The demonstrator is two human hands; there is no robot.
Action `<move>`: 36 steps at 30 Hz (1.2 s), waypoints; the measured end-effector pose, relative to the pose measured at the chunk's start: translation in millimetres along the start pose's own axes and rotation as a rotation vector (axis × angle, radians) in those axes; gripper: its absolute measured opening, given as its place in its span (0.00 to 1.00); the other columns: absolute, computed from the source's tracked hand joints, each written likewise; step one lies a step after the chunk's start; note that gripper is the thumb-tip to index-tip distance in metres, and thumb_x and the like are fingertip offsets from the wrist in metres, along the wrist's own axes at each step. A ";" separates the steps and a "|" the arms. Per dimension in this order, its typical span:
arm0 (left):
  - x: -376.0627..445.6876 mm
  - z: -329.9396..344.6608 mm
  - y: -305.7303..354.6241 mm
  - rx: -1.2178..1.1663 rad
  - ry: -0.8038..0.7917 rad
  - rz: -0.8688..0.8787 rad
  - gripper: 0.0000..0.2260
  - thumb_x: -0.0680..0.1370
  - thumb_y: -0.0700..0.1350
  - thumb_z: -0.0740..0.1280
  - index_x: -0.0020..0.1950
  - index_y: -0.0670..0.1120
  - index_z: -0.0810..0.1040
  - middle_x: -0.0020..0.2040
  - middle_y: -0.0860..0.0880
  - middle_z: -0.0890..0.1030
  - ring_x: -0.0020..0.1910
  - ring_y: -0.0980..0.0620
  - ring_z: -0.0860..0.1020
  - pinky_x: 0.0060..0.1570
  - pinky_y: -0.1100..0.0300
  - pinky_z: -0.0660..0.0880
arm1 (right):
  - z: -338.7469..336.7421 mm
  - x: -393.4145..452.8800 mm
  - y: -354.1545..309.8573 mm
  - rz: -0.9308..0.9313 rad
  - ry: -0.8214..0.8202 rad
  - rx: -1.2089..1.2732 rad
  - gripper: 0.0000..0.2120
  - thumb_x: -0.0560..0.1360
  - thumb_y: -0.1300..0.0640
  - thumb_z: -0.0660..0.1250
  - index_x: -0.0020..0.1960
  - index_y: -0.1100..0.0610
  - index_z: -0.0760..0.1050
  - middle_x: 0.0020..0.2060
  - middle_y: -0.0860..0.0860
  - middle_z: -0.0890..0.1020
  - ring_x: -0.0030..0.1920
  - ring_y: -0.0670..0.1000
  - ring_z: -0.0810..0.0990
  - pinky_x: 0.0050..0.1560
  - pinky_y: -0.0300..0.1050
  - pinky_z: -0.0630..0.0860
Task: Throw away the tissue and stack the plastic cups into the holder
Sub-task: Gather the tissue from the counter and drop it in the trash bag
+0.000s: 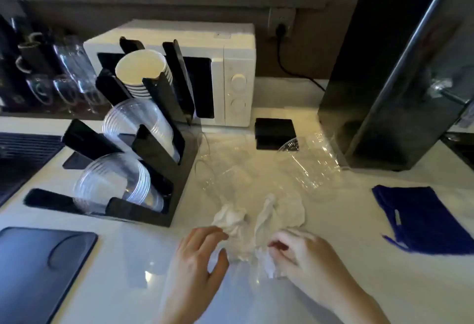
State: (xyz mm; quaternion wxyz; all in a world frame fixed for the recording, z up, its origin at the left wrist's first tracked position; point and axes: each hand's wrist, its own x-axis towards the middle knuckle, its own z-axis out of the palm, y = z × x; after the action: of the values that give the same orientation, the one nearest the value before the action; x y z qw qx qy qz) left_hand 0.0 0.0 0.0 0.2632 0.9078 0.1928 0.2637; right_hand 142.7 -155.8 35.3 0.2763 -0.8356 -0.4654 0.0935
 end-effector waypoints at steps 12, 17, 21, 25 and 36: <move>-1.2 40.9 -14.1 0.324 -0.366 -0.102 0.26 0.76 0.54 0.44 0.72 0.48 0.62 0.74 0.46 0.62 0.74 0.45 0.60 0.70 0.52 0.50 | 38.6 15.3 26.8 0.040 -0.129 -0.295 0.25 0.74 0.54 0.49 0.70 0.56 0.64 0.72 0.60 0.66 0.72 0.62 0.63 0.70 0.54 0.60; -6.8 33.4 -9.8 0.315 -0.286 -0.131 0.19 0.73 0.48 0.54 0.58 0.46 0.78 0.59 0.44 0.81 0.55 0.44 0.80 0.47 0.51 0.79 | 53.4 12.7 40.8 -0.034 -0.070 -0.373 0.19 0.69 0.54 0.55 0.55 0.54 0.77 0.53 0.54 0.83 0.51 0.58 0.81 0.48 0.49 0.78; -13.7 27.5 0.6 0.288 -0.195 -0.219 0.09 0.73 0.43 0.62 0.49 0.48 0.80 0.49 0.49 0.83 0.46 0.46 0.80 0.34 0.55 0.77 | 56.3 14.9 36.3 -0.003 0.072 -0.237 0.13 0.70 0.54 0.56 0.46 0.54 0.78 0.45 0.51 0.83 0.44 0.57 0.80 0.40 0.45 0.76; -29.0 28.3 6.6 0.299 -0.104 -0.306 0.04 0.70 0.41 0.67 0.42 0.48 0.81 0.38 0.49 0.81 0.37 0.47 0.80 0.24 0.63 0.67 | 71.5 26.7 30.0 0.003 0.112 -0.131 0.12 0.71 0.55 0.56 0.44 0.55 0.78 0.45 0.52 0.82 0.46 0.57 0.79 0.40 0.44 0.73; -100.0 -45.8 4.4 -0.581 0.141 -0.899 0.04 0.70 0.47 0.68 0.42 0.50 0.80 0.34 0.49 0.80 0.30 0.57 0.75 0.33 0.62 0.70 | 77.1 21.8 -64.6 0.139 -0.228 0.849 0.07 0.70 0.64 0.68 0.36 0.53 0.78 0.25 0.43 0.75 0.27 0.41 0.71 0.30 0.32 0.68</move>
State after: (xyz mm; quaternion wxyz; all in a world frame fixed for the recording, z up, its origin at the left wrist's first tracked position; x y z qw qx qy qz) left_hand -104.3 -35.1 -2.1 0.5767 0.6056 0.4987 0.2277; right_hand 75.9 -82.0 9.0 0.5349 -0.6618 -0.3561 0.3861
